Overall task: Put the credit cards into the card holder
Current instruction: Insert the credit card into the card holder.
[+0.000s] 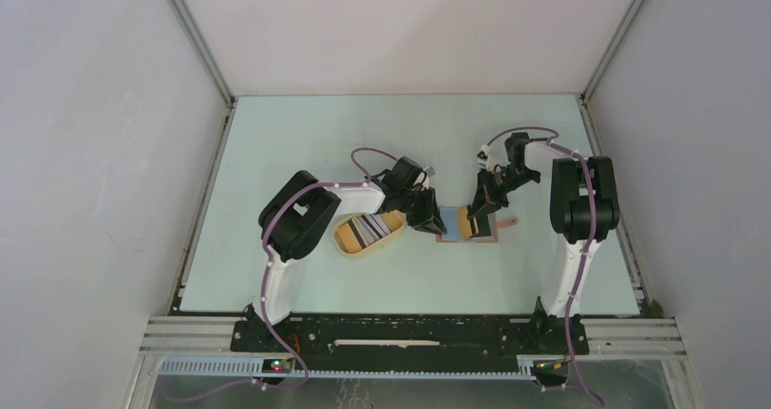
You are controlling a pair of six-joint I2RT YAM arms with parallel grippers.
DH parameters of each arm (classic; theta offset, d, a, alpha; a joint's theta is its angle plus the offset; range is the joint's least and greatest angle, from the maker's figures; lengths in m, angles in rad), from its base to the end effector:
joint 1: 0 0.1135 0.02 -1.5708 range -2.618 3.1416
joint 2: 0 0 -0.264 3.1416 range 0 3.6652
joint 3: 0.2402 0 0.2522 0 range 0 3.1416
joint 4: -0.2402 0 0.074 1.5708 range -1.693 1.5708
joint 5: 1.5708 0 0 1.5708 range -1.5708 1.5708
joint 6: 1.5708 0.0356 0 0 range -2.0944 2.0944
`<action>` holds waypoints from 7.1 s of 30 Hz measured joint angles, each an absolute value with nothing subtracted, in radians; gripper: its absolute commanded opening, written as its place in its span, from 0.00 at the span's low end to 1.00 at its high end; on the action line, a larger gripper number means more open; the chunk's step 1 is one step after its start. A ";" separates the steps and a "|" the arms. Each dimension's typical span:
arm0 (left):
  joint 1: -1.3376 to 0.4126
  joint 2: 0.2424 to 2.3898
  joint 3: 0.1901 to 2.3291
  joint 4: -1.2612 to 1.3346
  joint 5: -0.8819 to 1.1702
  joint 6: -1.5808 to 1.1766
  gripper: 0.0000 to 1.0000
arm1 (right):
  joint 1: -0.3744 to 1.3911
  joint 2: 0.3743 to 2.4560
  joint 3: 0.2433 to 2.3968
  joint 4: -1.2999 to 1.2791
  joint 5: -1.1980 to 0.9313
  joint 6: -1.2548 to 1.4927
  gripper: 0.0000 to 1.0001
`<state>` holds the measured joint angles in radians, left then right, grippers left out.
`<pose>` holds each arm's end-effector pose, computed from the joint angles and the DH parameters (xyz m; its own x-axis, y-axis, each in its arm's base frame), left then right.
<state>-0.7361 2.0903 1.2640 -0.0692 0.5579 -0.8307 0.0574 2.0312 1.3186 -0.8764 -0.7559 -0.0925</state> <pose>0.3033 -0.3002 0.1218 -0.9918 0.0532 -0.1164 0.1224 0.6611 -0.7403 0.3581 0.0450 0.1354 -0.9912 -0.1243 -0.0452 -0.1213 0.7188 0.6846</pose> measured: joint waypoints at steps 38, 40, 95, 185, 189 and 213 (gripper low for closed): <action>-0.700 2.033 1.227 -0.076 0.474 -0.857 0.24 | 0.128 2.051 1.360 -0.853 -0.693 -0.031 0.15; -0.700 2.027 1.227 -0.076 0.474 -0.857 0.24 | 0.129 2.051 1.360 -0.852 -0.692 -0.031 0.16; -0.899 2.096 1.274 0.226 0.301 -1.214 0.27 | 0.118 2.067 1.341 -0.826 -0.745 0.018 0.17; -0.774 1.943 1.163 -0.129 0.163 -0.950 0.33 | 0.207 2.076 1.376 -0.828 -0.663 -0.039 0.07; -0.774 1.943 1.163 -0.129 0.163 -0.950 0.33 | 0.219 2.083 1.390 -0.831 -0.662 -0.040 0.07; -0.774 1.810 1.125 -0.002 0.134 -0.918 0.32 | 0.218 2.000 1.355 -0.818 -0.565 -0.114 0.10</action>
